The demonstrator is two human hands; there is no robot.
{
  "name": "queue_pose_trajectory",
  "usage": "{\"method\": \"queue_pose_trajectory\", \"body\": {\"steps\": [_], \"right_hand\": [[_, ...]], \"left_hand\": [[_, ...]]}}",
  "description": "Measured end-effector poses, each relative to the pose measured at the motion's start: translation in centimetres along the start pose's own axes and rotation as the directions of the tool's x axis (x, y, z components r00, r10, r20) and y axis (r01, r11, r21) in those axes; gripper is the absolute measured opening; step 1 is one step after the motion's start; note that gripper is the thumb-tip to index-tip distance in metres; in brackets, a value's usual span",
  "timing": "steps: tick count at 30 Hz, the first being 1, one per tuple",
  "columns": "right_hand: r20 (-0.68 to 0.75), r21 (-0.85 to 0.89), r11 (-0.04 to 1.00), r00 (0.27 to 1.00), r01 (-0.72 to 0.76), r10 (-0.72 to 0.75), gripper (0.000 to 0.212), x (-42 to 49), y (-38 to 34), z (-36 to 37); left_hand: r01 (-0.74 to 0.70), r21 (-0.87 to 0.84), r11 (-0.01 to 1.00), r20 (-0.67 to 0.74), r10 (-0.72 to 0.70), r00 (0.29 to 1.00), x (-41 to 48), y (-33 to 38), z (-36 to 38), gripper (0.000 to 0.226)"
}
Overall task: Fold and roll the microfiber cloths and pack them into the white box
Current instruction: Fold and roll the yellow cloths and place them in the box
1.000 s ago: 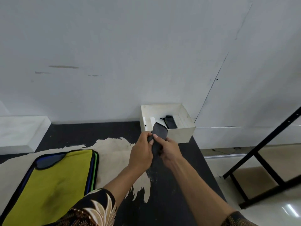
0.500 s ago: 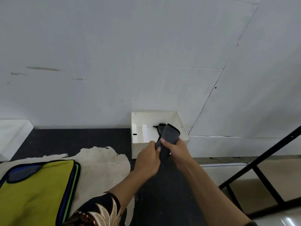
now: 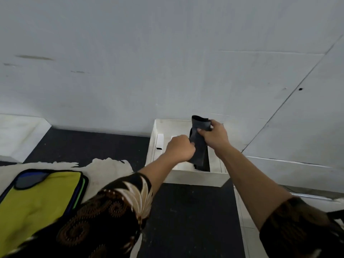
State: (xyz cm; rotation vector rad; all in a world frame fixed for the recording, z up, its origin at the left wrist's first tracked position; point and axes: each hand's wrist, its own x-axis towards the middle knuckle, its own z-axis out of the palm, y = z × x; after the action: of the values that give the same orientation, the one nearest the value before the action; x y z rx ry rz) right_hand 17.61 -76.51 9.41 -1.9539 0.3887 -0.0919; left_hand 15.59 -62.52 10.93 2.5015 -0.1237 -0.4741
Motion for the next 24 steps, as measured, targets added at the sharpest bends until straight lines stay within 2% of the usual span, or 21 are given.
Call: {"method": "queue_pose_trajectory", "body": {"steps": [3, 6, 11, 16, 19, 21, 22, 24], "right_hand": [[0.028, -0.158, 0.987, 0.999, -0.025, 0.03, 0.024, 3.0, 1.6, 0.7], [0.101, -0.306, 0.949, 0.988, -0.08, 0.115, 0.036, 4.8, 4.2, 2.0], [0.152, -0.438, 0.899, 0.983, -0.025, 0.101, 0.038, 6.4, 6.6, 3.6], [0.181, -0.515, 0.857, 0.979, 0.012, 0.095, 0.044, 8.0, 7.4, 4.9], [0.188, -0.697, 0.71, 0.981, 0.096, 0.052, 0.044, 7.4, 7.5, 5.2], [0.202, -0.783, 0.585, 0.976, 0.21, -0.08, 0.042, 6.4, 7.3, 5.6], [0.238, -0.794, 0.543, 0.962, 0.273, -0.136, 0.041, 5.9, 7.2, 5.9], [0.396, -0.774, 0.487, 0.909, 0.405, -0.128, 0.044, 4.6, 7.1, 7.0]], "left_hand": [[0.132, -0.155, 0.979, 0.164, -0.106, 0.981, 2.8, -0.5, 1.1, 0.02], [0.2, -0.144, 0.969, 0.256, -0.159, 0.954, 4.3, -1.8, 3.1, 0.016], [0.227, -0.035, 0.973, 0.279, -0.209, 0.937, 5.9, -3.3, 4.8, 0.009], [0.218, 0.046, 0.975, 0.244, -0.223, 0.944, 7.4, -4.1, 5.2, 0.014], [0.178, 0.184, 0.967, 0.268, -0.223, 0.937, 7.4, -4.2, 5.1, 0.02], [0.147, 0.242, 0.959, 0.265, -0.211, 0.941, 7.3, -4.1, 4.8, 0.008], [0.131, 0.26, 0.957, 0.252, -0.198, 0.947, 7.2, -4.1, 4.4, 0.008], [0.116, 0.289, 0.95, 0.197, -0.178, 0.964, 6.7, -4.4, 3.7, 0.025]]}}
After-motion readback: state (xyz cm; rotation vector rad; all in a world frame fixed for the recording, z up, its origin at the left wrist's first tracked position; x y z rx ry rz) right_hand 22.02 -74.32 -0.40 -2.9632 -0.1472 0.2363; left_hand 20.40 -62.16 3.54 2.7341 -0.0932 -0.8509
